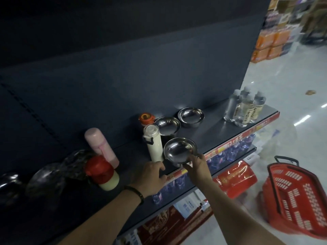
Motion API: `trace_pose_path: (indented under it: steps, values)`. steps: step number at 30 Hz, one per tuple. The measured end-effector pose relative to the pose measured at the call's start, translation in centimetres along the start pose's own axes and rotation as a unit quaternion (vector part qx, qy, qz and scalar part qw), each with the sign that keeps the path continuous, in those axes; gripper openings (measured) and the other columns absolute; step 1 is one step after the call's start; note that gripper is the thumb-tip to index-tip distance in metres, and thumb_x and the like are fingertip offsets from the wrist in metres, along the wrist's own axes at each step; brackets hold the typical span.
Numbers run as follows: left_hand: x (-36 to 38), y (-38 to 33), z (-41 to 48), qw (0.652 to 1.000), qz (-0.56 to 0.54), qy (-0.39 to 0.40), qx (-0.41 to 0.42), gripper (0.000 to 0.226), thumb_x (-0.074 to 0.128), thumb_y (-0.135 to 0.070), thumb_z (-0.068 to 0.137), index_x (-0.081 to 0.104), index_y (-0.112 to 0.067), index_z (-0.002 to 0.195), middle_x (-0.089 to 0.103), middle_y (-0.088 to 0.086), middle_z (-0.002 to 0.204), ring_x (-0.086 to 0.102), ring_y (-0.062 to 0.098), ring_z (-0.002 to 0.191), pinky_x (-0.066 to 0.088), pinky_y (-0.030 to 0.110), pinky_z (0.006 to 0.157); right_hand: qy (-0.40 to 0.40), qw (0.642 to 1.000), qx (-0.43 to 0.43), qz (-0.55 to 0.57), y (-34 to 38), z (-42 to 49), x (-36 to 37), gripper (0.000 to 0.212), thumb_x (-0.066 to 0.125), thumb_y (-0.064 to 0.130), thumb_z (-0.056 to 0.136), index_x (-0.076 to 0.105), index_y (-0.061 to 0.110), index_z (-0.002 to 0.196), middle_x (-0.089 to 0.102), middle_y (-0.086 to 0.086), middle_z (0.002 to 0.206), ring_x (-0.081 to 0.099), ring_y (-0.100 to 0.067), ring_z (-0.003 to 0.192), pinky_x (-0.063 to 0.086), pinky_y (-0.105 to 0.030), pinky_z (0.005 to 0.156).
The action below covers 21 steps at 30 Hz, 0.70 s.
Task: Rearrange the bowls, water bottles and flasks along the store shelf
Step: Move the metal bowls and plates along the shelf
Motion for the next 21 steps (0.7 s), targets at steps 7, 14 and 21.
trace_pose_path:
  steps: [7, 14, 21]
  values:
    - [0.5, 1.0, -0.1, 0.984, -0.177, -0.014, -0.035, 0.041, 0.064, -0.043, 0.105, 0.058, -0.025, 0.141, 0.064, -0.003, 0.132, 0.062, 0.006, 0.106, 0.044, 0.013, 0.067, -0.128, 0.989, -0.039, 0.061, 1.1, -6.4, -1.2, 0.023, 0.078, 0.023, 0.094, 0.072, 0.028, 0.116, 0.048, -0.01, 0.154, 0.061, -0.017, 0.117, 0.059, -0.041, 0.102]
    - [-1.8, 6.1, -3.4, 0.922, -0.379, -0.061, -0.053, 0.018, 0.053, -0.065, 0.102, 0.061, -0.053, 0.114, 0.075, -0.017, 0.115, 0.079, 0.01, 0.09, 0.064, 0.05, 0.093, -0.176, 0.963, -0.142, 0.148, 7.3, -13.8, -2.5, 0.016, 0.076, 0.03, 0.087, 0.075, 0.036, 0.101, 0.05, -0.004, 0.149, 0.059, 0.004, 0.122, 0.047, -0.005, 0.098]
    - [-6.1, 15.9, -10.4, 0.892, -0.414, -0.175, -0.044, 0.025, 0.062, -0.031, 0.107, 0.068, -0.053, 0.117, 0.076, -0.016, 0.115, 0.074, 0.009, 0.11, 0.063, 0.043, 0.098, -0.101, 0.949, -0.176, 0.241, 16.3, -16.6, 3.8, 0.053, 0.087, 0.037, 0.081, 0.071, 0.05, 0.13, 0.049, 0.012, 0.149, 0.064, -0.01, 0.123, 0.057, -0.037, 0.103]
Point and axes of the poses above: each hand's wrist, its own z-axis towards the middle knuckle, its own x-axis out of the palm, y = z × x, the point moved 4 cm from there along z, towards the middle knuckle
